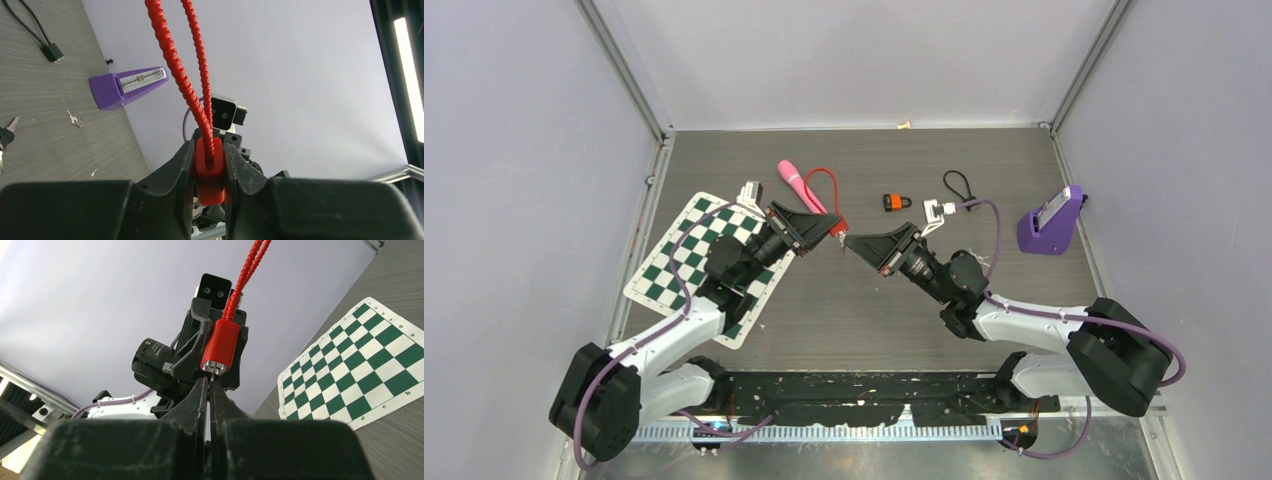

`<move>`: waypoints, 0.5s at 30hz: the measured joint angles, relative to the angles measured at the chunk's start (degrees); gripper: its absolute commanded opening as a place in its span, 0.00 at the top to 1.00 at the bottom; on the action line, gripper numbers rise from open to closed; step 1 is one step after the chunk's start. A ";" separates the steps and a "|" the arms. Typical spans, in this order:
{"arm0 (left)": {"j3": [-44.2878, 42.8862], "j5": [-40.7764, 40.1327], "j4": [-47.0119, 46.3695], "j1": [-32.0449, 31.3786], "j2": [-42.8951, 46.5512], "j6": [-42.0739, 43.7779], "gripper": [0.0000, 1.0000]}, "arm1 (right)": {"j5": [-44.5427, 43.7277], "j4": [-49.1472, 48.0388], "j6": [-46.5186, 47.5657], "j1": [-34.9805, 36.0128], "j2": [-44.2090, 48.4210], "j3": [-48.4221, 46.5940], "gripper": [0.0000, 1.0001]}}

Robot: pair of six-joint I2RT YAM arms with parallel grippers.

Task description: Unlock with the key

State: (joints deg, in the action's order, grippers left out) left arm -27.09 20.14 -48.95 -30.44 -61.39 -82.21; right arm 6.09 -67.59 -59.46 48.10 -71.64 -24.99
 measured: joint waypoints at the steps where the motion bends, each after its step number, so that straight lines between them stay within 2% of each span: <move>1: 0.00 -0.44 -0.09 -0.24 0.11 0.17 1.00 | 0.02 -0.42 -0.68 -0.28 -0.20 0.00 0.95; 10: 0.24 -4.61 0.57 -2.01 1.99 2.21 1.00 | 3.28 -2.38 -2.64 -2.29 -1.95 -1.20 0.95; 15: 0.17 -6.62 4.24 -2.49 4.79 5.75 1.00 | 8.61 -0.87 -2.69 -4.55 -2.89 -3.21 0.95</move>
State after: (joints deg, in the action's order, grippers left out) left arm -26.92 13.52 -44.71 -32.93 -56.60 -76.47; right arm 14.70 -68.47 -62.15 43.55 -74.52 -28.21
